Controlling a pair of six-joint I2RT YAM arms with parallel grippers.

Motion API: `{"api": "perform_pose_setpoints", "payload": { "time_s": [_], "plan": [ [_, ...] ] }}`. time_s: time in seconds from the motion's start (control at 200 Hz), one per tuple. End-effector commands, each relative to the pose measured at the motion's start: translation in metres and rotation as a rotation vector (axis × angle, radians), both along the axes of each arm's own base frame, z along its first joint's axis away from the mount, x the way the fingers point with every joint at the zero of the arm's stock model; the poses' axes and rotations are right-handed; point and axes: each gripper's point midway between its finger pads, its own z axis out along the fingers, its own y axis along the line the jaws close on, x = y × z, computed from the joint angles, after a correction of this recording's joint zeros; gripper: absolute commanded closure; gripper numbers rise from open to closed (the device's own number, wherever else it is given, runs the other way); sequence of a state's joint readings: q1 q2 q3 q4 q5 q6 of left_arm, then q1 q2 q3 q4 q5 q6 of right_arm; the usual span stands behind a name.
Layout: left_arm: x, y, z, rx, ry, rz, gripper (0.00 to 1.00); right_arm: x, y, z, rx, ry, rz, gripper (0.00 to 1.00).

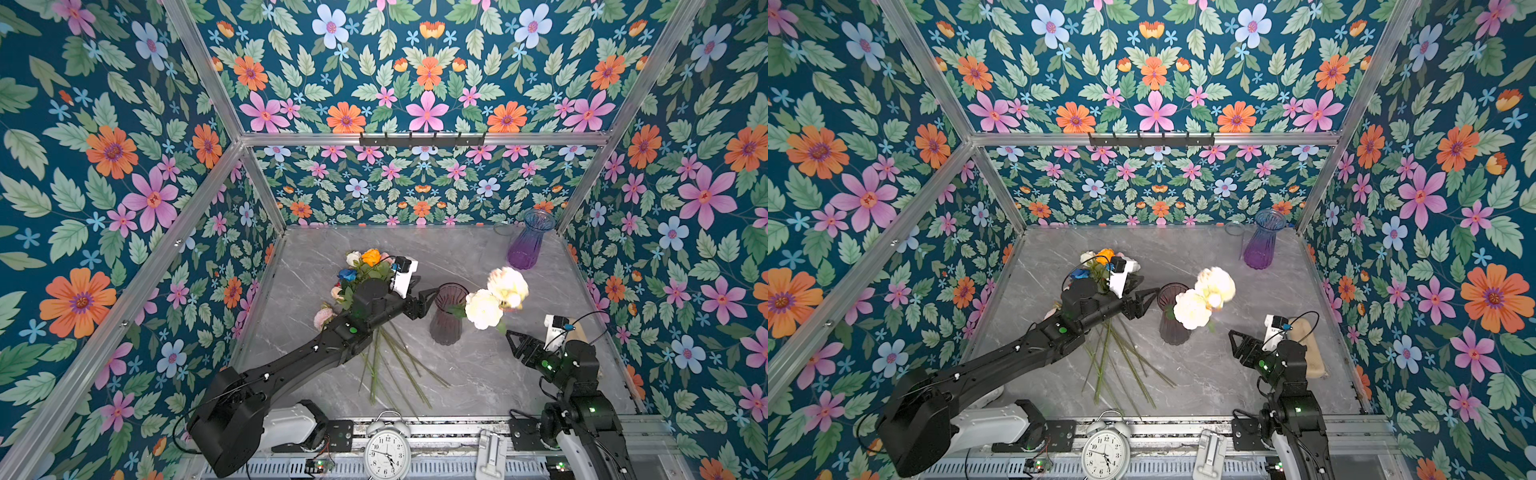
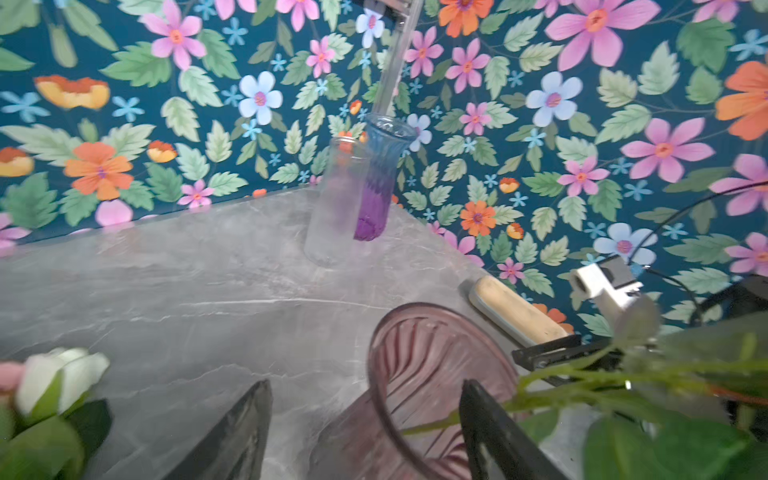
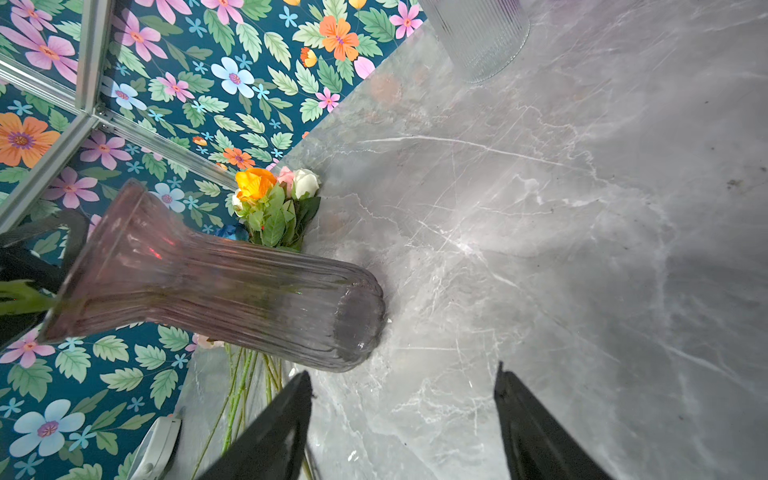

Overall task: Arrange the flowers into the vase
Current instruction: 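Lower the white rose stem into the pink vase and release, then return the left gripper to the bunch and grasp a yellow rose stem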

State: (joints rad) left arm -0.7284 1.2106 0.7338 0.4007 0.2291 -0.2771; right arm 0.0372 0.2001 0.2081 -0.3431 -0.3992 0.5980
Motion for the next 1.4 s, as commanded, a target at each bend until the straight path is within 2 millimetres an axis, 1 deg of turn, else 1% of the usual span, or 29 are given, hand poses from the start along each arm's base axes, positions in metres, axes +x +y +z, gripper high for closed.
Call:
{"api": "perform_pose_setpoints", "payload": {
  "time_s": [0.0, 0.115, 0.195, 0.29, 0.355, 0.425, 0.485, 0.58, 0.715, 0.796, 0.861, 0.946, 1.196, 1.396],
  "plan": [
    [0.012, 0.031, -0.017, 0.008, 0.101, 0.111, 0.3, 0.0, 0.0, 0.001, -0.003, -0.004, 0.003, 0.29],
    [0.02, 0.063, -0.024, -0.022, 0.161, 0.176, 0.32, 0.0, 0.0, 0.0, -0.003, -0.002, 0.0, 0.29],
    [0.021, 0.082, -0.034, -0.02, 0.19, 0.229, 0.3, 0.0, 0.0, 0.0, -0.003, -0.003, 0.0, 0.29],
    [0.022, 0.101, -0.058, 0.03, 0.259, 0.297, 0.28, 0.0, -0.001, 0.0, -0.004, -0.002, -0.002, 0.29],
    [0.021, 0.11, -0.079, 0.07, 0.318, 0.329, 0.3, 0.0, 0.0, 0.0, -0.002, -0.002, 0.001, 0.29],
    [0.019, 0.115, -0.099, 0.101, 0.374, 0.341, 0.32, 0.0, 0.0, 0.001, -0.002, -0.004, 0.002, 0.29],
    [0.018, 0.116, -0.114, 0.124, 0.411, 0.343, 0.33, 0.0, 0.0, 0.001, -0.002, -0.005, 0.002, 0.29],
    [0.019, 0.114, -0.13, 0.154, 0.451, 0.335, 0.35, 0.0, 0.0, 0.001, -0.002, -0.006, 0.003, 0.29],
    [0.025, 0.111, -0.149, 0.195, 0.498, 0.329, 0.45, -0.001, 0.0, 0.001, -0.001, -0.007, 0.003, 0.29],
    [0.031, 0.107, -0.156, 0.213, 0.516, 0.323, 0.5, -0.001, 0.0, 0.001, -0.002, -0.009, 0.002, 0.29],
    [0.037, 0.108, -0.165, 0.24, 0.534, 0.339, 0.55, -0.001, 0.0, 0.001, -0.002, -0.011, -0.001, 0.29],
    [0.043, 0.109, -0.176, 0.274, 0.551, 0.355, 0.58, -0.002, 0.0, 0.001, -0.002, -0.015, -0.002, 0.29],
    [0.061, 0.102, -0.197, 0.311, 0.59, 0.365, 0.7, -0.002, -0.001, 0.002, -0.003, -0.019, -0.006, 0.29],
    [0.069, 0.107, -0.2, 0.34, 0.579, 0.401, 0.72, -0.002, -0.002, 0.002, -0.004, -0.018, -0.012, 0.29]
  ]
}}
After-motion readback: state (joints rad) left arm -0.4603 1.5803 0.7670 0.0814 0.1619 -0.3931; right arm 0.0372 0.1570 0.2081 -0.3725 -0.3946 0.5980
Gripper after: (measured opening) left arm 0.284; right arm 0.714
